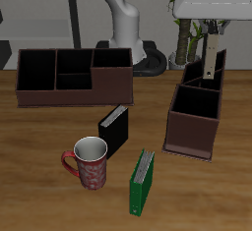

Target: Place the yellow book into the left desk caddy's right compartment

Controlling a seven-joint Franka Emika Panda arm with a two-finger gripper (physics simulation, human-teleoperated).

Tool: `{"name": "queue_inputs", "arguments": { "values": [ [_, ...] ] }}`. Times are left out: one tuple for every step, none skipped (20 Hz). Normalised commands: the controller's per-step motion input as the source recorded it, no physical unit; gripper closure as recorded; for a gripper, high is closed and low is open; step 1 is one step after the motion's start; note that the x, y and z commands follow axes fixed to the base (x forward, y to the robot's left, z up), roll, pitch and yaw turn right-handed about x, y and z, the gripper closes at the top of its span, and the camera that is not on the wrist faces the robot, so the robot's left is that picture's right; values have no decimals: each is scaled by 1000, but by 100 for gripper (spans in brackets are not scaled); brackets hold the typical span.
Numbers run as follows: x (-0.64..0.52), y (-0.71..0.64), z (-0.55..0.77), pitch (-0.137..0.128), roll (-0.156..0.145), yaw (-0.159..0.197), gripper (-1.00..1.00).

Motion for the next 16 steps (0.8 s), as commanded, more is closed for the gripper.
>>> {"name": "queue_inputs", "arguments": {
  "values": [
    [12, -60, 30, 7, -10, -32, 100],
    [15, -72, 24, -16, -4, 6, 100],
    [87, -111, -71, 29, -13, -44, 100],
    [-51, -65, -53, 1, -7, 2, 100],
    [76, -12, -114, 14, -5, 30, 100],
    [23, -45, -90, 7, 12, -22, 100],
    [72, -58, -131, 18, -4, -2, 100],
    [96, -31, -239, 17, -14, 44, 100],
    [90, -60, -231, 45, 11, -10, 100],
    [72, -89, -169, 27, -11, -21, 100],
    [-22, -43, -74, -2, -11, 11, 100],
    [31, -11, -156, 20, 18, 8, 100],
    [-40, -38, 4, 0, 0, 0, 100],
    [-2, -102, -115, 12, -3, 0, 100],
    [184, 2, -339, 47, -24, 0, 100],
    [-100, -87, 17, 0, 0, 0, 100]
  ]
}}
